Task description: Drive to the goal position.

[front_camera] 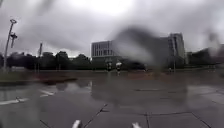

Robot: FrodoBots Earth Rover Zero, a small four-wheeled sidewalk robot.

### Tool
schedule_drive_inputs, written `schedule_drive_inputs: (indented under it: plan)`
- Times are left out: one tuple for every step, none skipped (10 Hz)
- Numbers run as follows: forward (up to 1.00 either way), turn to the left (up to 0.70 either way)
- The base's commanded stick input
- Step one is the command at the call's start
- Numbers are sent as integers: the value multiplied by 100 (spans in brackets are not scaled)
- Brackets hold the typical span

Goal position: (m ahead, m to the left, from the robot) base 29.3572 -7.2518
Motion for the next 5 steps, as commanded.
schedule_drive_inputs:
  plan:
    - [70,0]
    - [70,0]
    - [70,0]
    - [70,0]
    - [70,0]
